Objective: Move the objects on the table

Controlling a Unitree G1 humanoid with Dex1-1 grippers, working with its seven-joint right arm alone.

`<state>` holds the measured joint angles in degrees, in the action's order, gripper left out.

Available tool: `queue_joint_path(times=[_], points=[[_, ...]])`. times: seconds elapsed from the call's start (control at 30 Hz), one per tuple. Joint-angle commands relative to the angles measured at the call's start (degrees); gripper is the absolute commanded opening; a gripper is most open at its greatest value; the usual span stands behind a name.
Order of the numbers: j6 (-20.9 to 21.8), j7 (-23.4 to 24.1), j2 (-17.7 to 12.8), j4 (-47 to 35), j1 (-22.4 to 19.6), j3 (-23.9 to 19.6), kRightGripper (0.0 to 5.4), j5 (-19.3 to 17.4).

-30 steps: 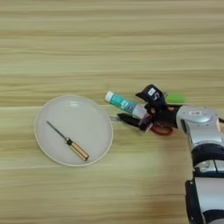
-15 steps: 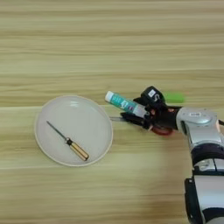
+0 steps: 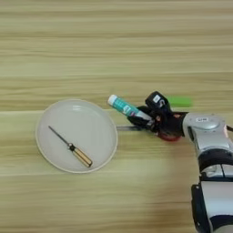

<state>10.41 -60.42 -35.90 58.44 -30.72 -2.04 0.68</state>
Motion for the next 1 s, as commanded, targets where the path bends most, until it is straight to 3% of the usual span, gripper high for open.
queue_joint_path(times=[0.03, 0.33, 0.5, 0.63, 0.83, 1.0], points=[[0.23, 1.24, -2.28, -2.46, -3.82, -0.5, 1.71, -0.37], [1.81, 4.26, -2.01, -3.39, -5.9, -2.1, 1.7, -1.39], [1.69, 3.95, -1.88, -9.56, -6.19, -3.19, 1.7, -3.04], [-0.5, 3.07, -0.99, -20.47, -4.19, -3.03, 1.7, -4.66], [-7.94, 3.14, 1.73, -41.58, 1.38, -0.73, 1.7, -5.94], [-13.58, 3.49, 3.54, -52.2, 4.93, 1.97, 1.7, -5.49]])
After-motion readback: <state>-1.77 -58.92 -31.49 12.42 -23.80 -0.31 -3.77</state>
